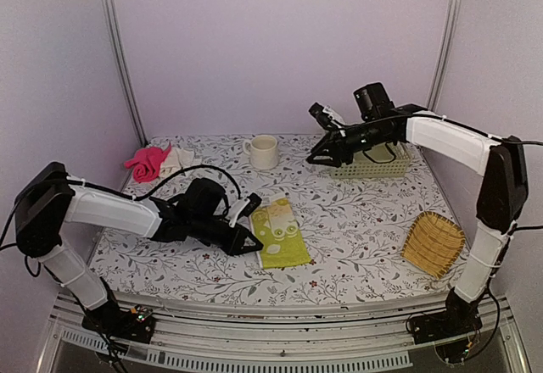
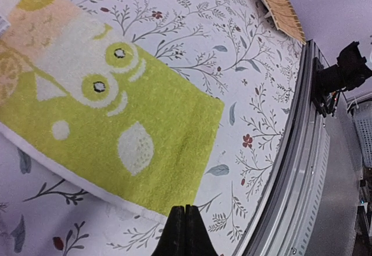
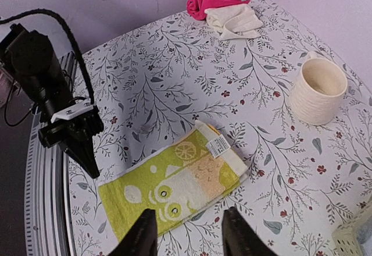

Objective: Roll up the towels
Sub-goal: Adjust the towel at the center of the board.

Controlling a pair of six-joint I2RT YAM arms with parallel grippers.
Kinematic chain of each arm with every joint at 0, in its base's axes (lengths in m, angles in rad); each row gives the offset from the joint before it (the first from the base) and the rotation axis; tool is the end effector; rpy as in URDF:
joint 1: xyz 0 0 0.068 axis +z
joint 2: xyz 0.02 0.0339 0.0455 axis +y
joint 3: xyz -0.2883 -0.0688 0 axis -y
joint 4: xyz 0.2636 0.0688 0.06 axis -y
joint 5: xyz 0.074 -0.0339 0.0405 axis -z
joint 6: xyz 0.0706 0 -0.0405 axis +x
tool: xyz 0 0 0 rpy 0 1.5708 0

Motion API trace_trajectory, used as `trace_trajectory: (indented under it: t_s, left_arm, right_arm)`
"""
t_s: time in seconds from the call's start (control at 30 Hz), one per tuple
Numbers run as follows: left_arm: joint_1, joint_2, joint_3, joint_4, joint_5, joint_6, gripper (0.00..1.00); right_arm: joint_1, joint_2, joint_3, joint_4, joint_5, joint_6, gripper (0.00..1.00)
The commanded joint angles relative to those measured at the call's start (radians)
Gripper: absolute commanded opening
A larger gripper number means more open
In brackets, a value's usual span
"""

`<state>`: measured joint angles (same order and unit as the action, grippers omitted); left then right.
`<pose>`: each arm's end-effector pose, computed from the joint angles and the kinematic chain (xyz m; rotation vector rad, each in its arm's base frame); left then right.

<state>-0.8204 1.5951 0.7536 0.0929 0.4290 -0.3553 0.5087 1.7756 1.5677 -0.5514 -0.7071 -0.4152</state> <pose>0.2163 -0.2750 0.1511 0.8012 2.3604 -1.0498 0.3633 0.2551 0.3122 -1.3089 1.8365 0.8659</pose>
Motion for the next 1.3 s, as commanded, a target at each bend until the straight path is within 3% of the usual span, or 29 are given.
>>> trace_trajectory:
  t_s: [0.0,0.07,0.3,0.4,0.53,0.9,1.27]
  left_arm:
    - [-0.044,0.042,-0.040,0.176,0.037,-0.070,0.00]
    - [-0.056,0.073,-0.046,0.219,0.038,-0.087,0.00]
    - [-0.092,0.218,-0.016,0.224,0.029,-0.086,0.00]
    - [-0.102,0.251,-0.039,0.226,0.003,-0.083,0.00]
    - [-0.103,0.291,-0.054,0.225,-0.010,-0.083,0.00]
    - [-0.109,0.319,0.041,0.112,-0.027,0.023,0.00]
    - [-0.112,0.421,0.172,0.040,0.030,0.081,0.00]
  right_arm:
    - [0.008,0.224,0.113,-0.115,-0.203,0.062,0.27]
    - [0.019,0.293,0.136,-0.111,-0.237,0.085,0.20]
    - [0.085,0.487,0.220,-0.091,-0.232,0.114,0.20]
    - [0.086,0.582,0.264,-0.084,-0.235,0.160,0.15]
    - [0.084,0.670,0.282,-0.087,-0.136,0.216,0.15]
    - [0.024,0.537,0.005,-0.037,0.207,0.317,0.12]
    - [0.012,0.483,-0.102,-0.049,0.238,0.266,0.12]
